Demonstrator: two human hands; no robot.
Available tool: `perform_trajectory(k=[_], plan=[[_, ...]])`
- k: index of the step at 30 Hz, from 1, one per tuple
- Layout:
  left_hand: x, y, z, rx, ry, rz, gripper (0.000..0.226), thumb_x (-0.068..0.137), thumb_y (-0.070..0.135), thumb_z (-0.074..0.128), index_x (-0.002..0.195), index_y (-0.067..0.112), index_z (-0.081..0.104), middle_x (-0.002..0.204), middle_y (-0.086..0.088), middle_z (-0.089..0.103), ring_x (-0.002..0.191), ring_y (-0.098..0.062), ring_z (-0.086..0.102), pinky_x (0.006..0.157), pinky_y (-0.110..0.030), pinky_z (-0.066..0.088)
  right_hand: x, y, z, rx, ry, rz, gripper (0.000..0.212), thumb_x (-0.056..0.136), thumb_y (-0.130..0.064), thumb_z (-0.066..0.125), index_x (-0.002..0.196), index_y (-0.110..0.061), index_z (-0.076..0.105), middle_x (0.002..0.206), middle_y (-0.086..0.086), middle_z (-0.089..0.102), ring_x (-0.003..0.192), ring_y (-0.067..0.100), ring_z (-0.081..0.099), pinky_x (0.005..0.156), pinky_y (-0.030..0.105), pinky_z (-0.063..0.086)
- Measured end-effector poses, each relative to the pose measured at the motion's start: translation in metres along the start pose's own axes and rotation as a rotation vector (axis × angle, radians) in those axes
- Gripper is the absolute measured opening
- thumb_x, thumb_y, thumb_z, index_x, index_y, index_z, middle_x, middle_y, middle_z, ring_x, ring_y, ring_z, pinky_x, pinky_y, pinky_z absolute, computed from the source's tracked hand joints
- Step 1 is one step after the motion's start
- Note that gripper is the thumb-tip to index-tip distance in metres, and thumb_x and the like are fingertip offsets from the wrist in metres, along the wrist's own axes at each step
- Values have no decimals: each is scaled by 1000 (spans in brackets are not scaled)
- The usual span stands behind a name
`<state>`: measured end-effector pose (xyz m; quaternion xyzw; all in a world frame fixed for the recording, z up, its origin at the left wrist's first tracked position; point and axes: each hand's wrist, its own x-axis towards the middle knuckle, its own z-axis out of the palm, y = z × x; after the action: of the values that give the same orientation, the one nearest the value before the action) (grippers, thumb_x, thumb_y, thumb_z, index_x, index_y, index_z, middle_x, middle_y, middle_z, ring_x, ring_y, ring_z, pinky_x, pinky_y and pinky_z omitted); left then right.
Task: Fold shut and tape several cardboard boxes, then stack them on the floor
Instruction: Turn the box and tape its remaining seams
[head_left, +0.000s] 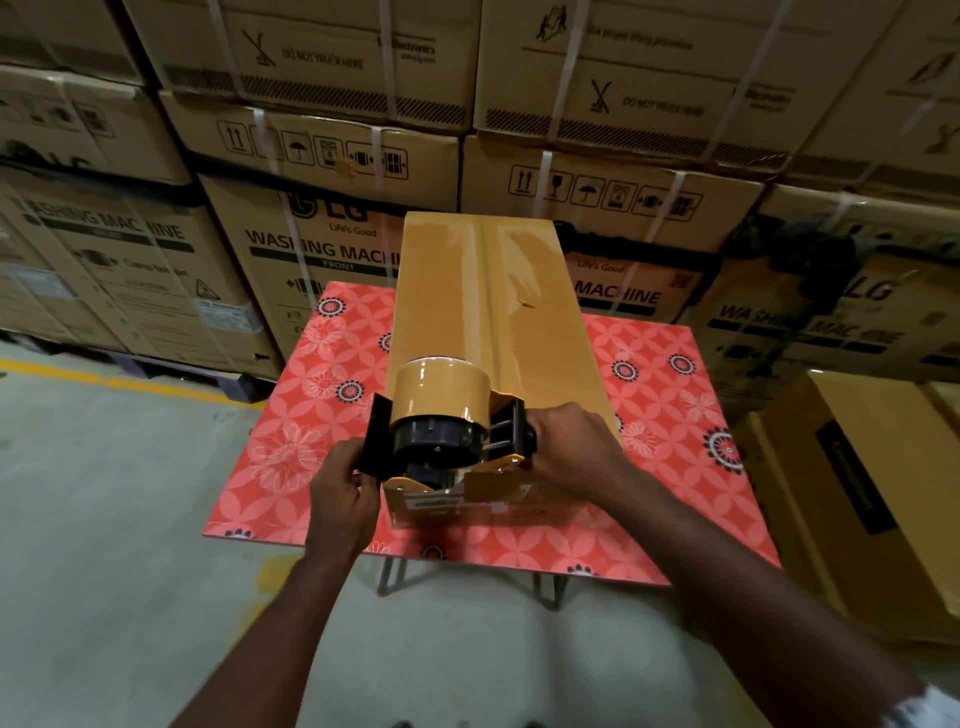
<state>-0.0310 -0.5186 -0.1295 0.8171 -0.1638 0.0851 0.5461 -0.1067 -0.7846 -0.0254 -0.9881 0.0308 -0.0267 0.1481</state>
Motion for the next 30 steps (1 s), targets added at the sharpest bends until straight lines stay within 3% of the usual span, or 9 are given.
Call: perform_trajectory(k=[4, 7, 9, 14, 17, 19, 23, 27, 30], plan=[[0, -4, 0, -42, 2, 21, 22, 102, 30, 49, 111, 24, 68, 106, 8, 69, 101, -16, 66, 78, -42, 57, -10, 43, -15, -49, 4, -10, 12, 83, -32, 71, 83, -20, 68, 79, 3, 71, 73, 26, 68, 58, 28, 42], [0, -7, -1, -59, 13, 21, 26, 103, 35, 48, 115, 25, 70, 111, 10, 69, 104, -17, 66, 78, -48, 58, -22, 83, -26, 13, 25, -16, 23, 76, -45, 63, 62, -32, 51, 56, -7, 59, 52, 18, 60, 48, 22, 29], [0, -3, 0, -43, 17, 21, 25, 103, 35, 47, 113, 28, 69, 110, 9, 67, 103, -16, 64, 78, -49, 57, -28, 101, -22, 103, 7, -42, 25, 75, -51, 56, 60, -32, 51, 50, -11, 54, 46, 6, 53, 45, 22, 32], [2, 24, -2, 265, 72, 91, 29, 99, 29, 48, 105, 19, 75, 126, -4, 58, 120, -24, 51, 99, -45, 41, -25, 113, -10, 157, 36, -107, 33, 75, -48, 55, 65, -18, 63, 59, -3, 65, 51, 11, 60, 48, 27, 40], [-6, 42, 15, 474, -141, 249, 37, 99, 35, 47, 124, 20, 70, 133, 0, 61, 126, -21, 52, 114, -54, 30, -25, 111, -12, 187, 26, -141, 30, 76, -48, 56, 65, -21, 61, 58, -6, 64, 50, 8, 57, 47, 21, 38], [-15, 54, 36, 539, -284, 364, 47, 97, 38, 45, 135, 16, 62, 138, -2, 60, 131, -19, 51, 120, -58, 22, -25, 113, -10, 198, 18, -145, 35, 78, -51, 57, 67, -18, 63, 58, -5, 63, 49, 8, 57, 47, 26, 43], [-20, 61, 56, 534, -422, 424, 49, 92, 34, 52, 137, 17, 57, 146, -4, 53, 138, -22, 45, 121, -50, 29, -24, 121, -6, 225, 5, -124, 41, 81, -55, 62, 71, -16, 64, 58, -6, 62, 49, 10, 58, 47, 36, 47], [-19, 55, 54, 490, -396, 376, 41, 95, 34, 56, 132, 16, 63, 143, -1, 56, 135, -19, 47, 115, -45, 35, -25, 122, -5, 182, 31, -120, 39, 80, -59, 60, 64, -23, 53, 52, -5, 54, 44, 12, 51, 44, 37, 41], [-19, 60, 54, 435, -345, 374, 47, 96, 36, 54, 138, 17, 60, 144, 2, 57, 137, -12, 46, 119, -30, 25, -29, 130, -13, 152, 40, -94, 29, 75, -55, 56, 60, -32, 46, 50, -7, 53, 44, 11, 51, 43, 31, 37]])
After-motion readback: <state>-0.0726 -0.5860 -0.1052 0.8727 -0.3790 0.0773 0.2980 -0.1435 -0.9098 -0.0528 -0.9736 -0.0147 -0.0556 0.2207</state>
